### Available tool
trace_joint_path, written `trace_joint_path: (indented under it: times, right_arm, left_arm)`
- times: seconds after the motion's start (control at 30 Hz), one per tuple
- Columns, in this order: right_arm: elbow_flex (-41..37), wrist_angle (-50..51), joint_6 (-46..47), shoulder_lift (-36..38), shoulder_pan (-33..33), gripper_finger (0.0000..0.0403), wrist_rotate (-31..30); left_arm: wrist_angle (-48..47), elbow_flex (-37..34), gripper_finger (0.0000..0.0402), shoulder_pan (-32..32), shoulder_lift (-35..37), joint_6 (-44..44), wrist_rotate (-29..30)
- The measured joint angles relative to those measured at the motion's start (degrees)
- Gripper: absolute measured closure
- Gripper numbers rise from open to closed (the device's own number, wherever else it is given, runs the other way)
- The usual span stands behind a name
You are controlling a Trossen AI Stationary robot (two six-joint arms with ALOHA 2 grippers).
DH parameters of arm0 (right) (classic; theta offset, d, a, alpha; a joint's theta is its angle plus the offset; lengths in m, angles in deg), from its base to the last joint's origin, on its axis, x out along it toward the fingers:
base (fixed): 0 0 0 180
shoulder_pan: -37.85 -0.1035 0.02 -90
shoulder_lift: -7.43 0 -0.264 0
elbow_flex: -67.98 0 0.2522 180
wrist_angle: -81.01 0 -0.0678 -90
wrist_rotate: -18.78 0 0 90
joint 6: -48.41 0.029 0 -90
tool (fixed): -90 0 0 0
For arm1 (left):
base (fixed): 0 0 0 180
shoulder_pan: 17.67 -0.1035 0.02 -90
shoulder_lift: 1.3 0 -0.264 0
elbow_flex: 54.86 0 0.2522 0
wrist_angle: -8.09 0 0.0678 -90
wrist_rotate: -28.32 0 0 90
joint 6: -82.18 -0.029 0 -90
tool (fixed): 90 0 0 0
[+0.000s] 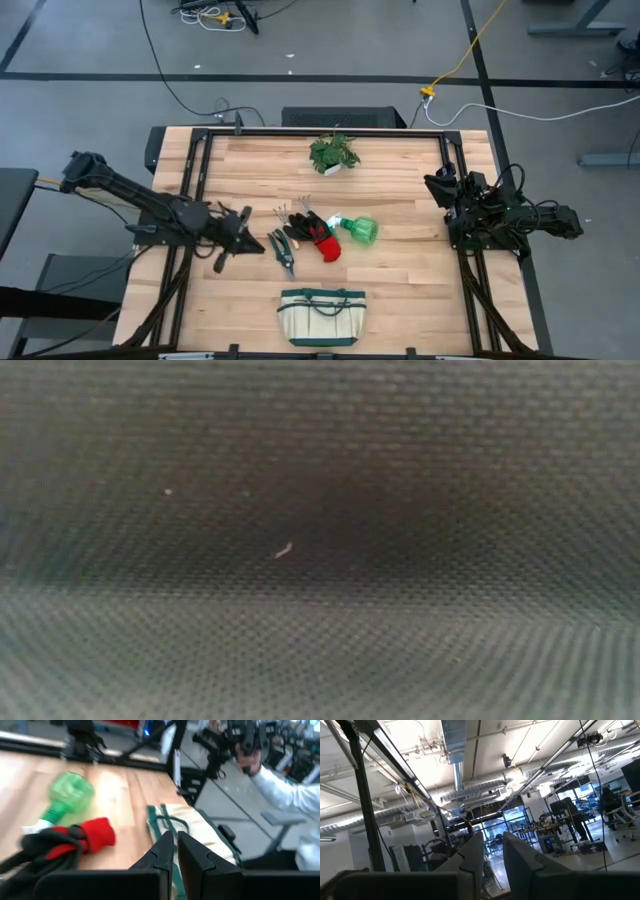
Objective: Pick & Place Garden tools in Gardening bag
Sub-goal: Prepare the gray gardening bag
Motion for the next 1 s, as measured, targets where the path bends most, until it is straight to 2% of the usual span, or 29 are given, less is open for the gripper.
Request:
trace_joint_path:
  times: [0.47,0.83,1.0]
  right_arm:
    - [0.0,-0.05,0.0,0.0,0.01,0.0328,0.0]
    - [0.0,0.26,0.02,0.0,0.0,0.0328,0.0]
    - [0.0,0.4,0.02,0.0,0.0,0.0328,0.02]
  left_arm:
    - [-0.15,14.01,0.0371,6.97,-22.98,2.37,-0.07]
    - [-1.0,23.62,0.0371,7.98,-38.06,2.17,-0.08]
    - [-10.53,29.16,0.0371,7.91,-42.63,2.18,0.02]
